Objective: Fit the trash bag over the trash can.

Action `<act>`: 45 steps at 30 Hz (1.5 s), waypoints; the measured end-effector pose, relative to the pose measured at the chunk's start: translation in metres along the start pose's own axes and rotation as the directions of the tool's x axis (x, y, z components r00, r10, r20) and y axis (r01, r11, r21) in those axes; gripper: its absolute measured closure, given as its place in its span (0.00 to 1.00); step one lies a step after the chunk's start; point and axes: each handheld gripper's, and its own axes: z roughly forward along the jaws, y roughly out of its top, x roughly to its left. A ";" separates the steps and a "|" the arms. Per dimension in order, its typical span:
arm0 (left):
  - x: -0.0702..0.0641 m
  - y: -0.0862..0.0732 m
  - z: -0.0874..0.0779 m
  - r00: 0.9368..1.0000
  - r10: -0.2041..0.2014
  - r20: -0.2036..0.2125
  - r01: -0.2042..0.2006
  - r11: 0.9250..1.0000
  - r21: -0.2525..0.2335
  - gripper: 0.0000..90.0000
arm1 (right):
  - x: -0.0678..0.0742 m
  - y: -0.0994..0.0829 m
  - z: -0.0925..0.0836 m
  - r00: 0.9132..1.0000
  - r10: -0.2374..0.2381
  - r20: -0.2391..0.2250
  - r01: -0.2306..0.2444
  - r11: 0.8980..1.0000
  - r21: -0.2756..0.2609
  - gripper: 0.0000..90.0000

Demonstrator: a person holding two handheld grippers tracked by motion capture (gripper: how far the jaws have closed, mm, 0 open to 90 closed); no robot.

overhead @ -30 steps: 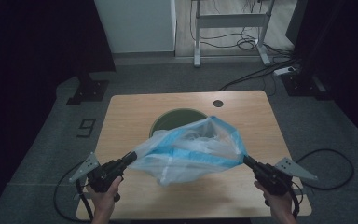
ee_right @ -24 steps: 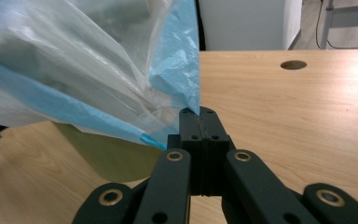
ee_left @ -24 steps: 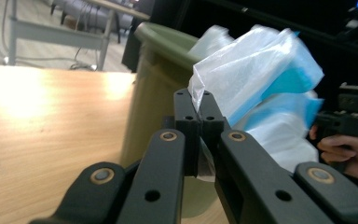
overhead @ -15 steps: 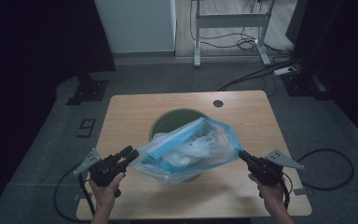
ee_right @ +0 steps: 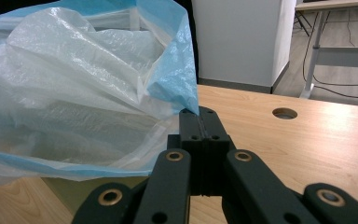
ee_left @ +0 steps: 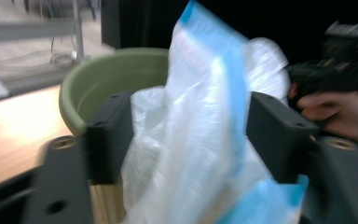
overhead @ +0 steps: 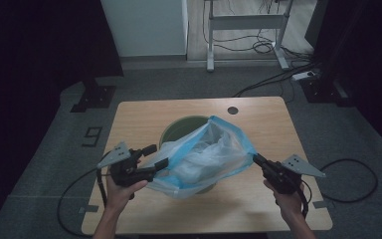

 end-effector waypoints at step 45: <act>0.066 0.021 0.023 0.985 -0.161 -0.058 0.155 0.982 -0.104 0.97 | -0.032 0.078 0.091 0.998 -0.036 -0.042 0.038 0.998 0.055 0.99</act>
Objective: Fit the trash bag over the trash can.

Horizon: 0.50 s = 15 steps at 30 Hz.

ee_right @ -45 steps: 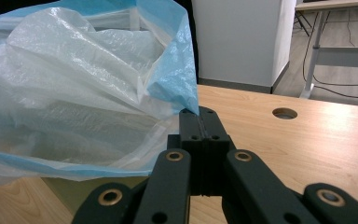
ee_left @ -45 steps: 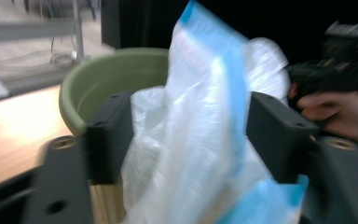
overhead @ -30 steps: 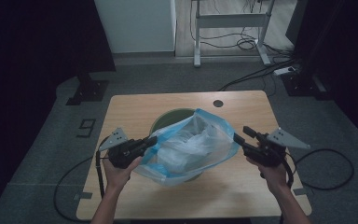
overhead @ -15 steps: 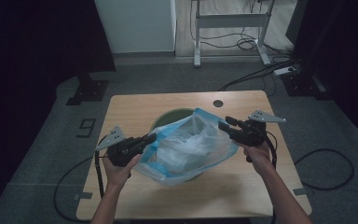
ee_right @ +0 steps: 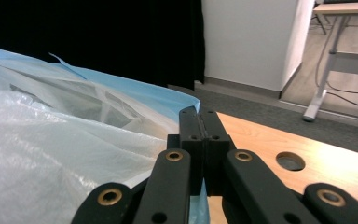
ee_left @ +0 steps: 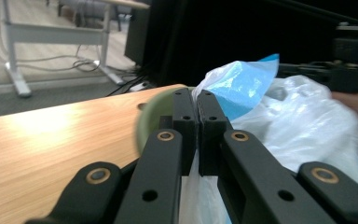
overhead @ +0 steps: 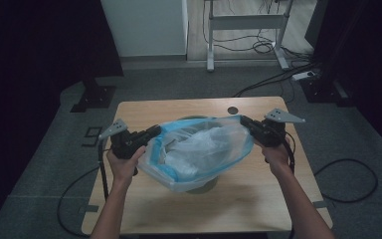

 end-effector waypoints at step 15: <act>0.038 0.004 0.015 0.994 -0.073 -0.075 0.077 0.996 0.054 0.98 | -0.009 -0.007 0.047 0.998 0.062 0.029 -0.064 0.997 0.049 0.99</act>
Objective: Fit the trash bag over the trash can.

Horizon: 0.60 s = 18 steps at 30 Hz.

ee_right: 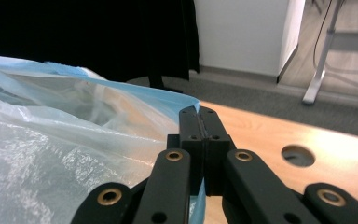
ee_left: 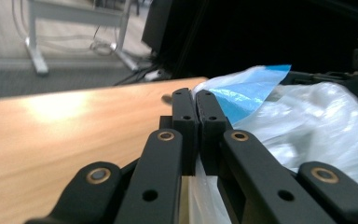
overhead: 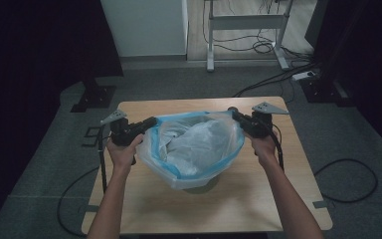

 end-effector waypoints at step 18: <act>0.024 -0.041 0.030 0.994 -0.091 -0.063 0.099 0.985 0.143 0.99 | -0.004 -0.041 0.032 0.998 0.057 -0.005 -0.056 0.987 0.154 0.99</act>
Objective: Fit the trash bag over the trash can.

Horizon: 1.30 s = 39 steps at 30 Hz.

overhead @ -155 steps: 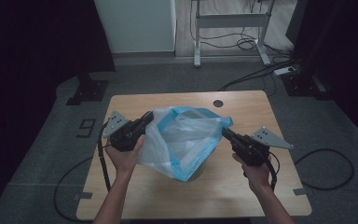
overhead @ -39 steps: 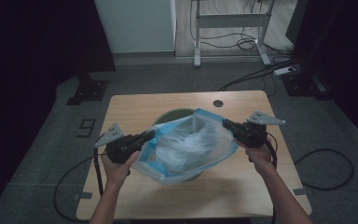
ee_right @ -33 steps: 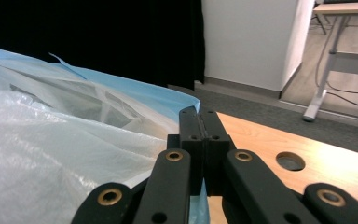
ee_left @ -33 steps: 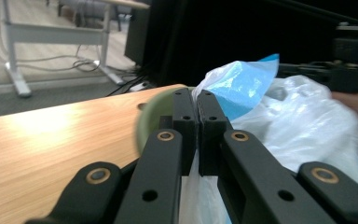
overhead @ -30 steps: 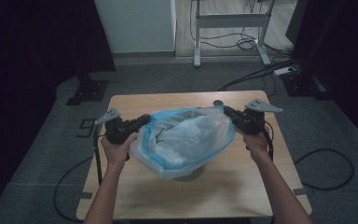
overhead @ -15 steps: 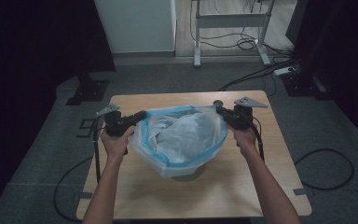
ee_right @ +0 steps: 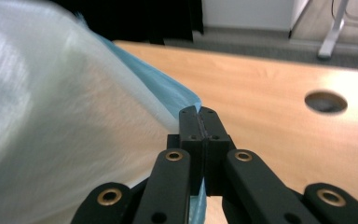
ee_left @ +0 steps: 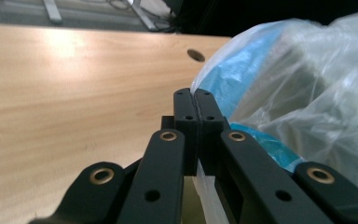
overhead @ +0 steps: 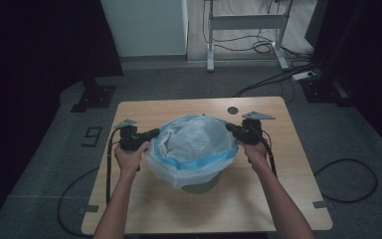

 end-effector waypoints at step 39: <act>-0.012 -0.017 -0.011 0.999 0.050 0.012 -0.050 0.997 -0.052 0.97 | -0.015 -0.003 -0.070 0.994 0.100 0.034 -0.094 0.985 -0.144 0.50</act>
